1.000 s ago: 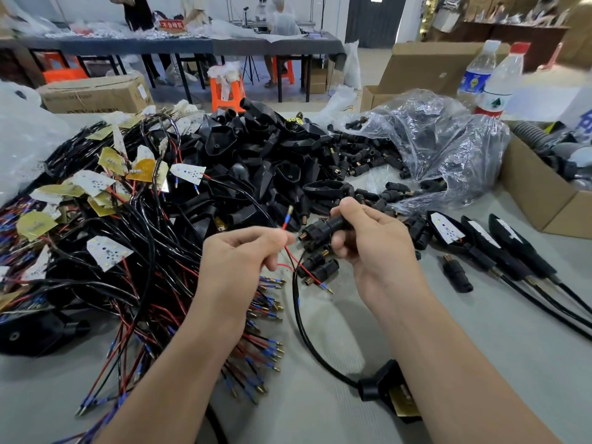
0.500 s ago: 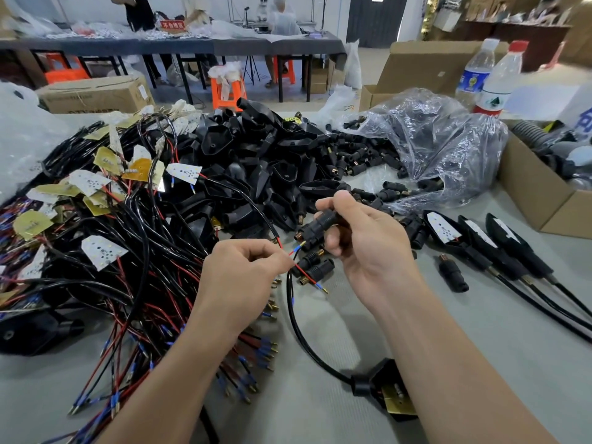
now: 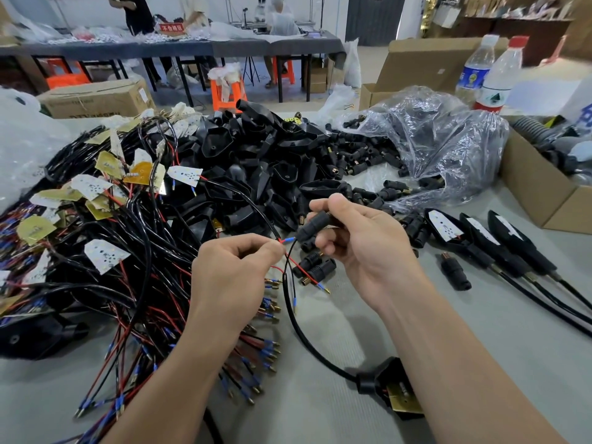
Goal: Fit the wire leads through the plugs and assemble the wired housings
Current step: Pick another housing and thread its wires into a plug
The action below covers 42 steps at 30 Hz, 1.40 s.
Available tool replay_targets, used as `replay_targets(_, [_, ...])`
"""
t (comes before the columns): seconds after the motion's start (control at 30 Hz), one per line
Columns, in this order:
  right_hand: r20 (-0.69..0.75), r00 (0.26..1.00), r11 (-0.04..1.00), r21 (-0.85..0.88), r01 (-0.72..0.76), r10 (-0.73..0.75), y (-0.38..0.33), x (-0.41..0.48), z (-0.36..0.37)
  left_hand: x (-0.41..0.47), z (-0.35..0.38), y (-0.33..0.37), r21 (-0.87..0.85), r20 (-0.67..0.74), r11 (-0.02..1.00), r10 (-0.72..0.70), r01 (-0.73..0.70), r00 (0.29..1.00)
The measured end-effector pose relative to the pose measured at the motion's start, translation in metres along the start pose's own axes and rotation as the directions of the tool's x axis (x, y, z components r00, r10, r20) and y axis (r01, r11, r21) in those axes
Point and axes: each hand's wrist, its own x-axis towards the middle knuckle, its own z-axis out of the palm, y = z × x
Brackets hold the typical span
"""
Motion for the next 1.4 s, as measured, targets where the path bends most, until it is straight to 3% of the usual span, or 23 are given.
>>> replay_targets(0.2, [0.007, 0.999, 0.999, 0.029, -0.041, 0.04, 0.001, 0.003, -0.004, -0.007, -0.001, 0.002, 0.086, 0.046, 0.991, 0.099, -0.103, 0.994])
replay_targets(0.37, [0.033, 0.997, 0.998, -0.031, -0.063, 0.064, 0.003, 0.006, -0.009, -0.008, -0.003, 0.005, 0.116, 0.032, 0.983, 0.137, -0.14, 0.99])
replay_targets(0.73, [0.069, 0.993, 0.986, -0.146, -0.082, 0.093, 0.006, 0.002, -0.001, -0.008, 0.0, -0.003, 0.277, 0.024, 0.893, 0.363, -0.355, 0.932])
replay_targets(1.0, [-0.054, 0.998, 0.98, -0.198, 0.017, -0.028, 0.008, 0.0, 0.004, -0.004, 0.001, -0.002, 0.193, -0.121, 0.95, 0.27, -0.244, 0.955])
replay_targets(1.23, [-0.04, 0.999, 0.992, -0.129, -0.013, 0.008, 0.01, 0.0, 0.007, 0.0, 0.001, -0.005, 0.2, -0.017, 0.964, 0.185, -0.178, 0.983])
replay_targets(1.4, [-0.05, 0.999, 0.995, -0.103, -0.005, 0.0, 0.008, 0.0, 0.007, 0.009, -0.003, -0.01, 0.006, 0.057, 0.995, 0.101, -0.101, 0.993])
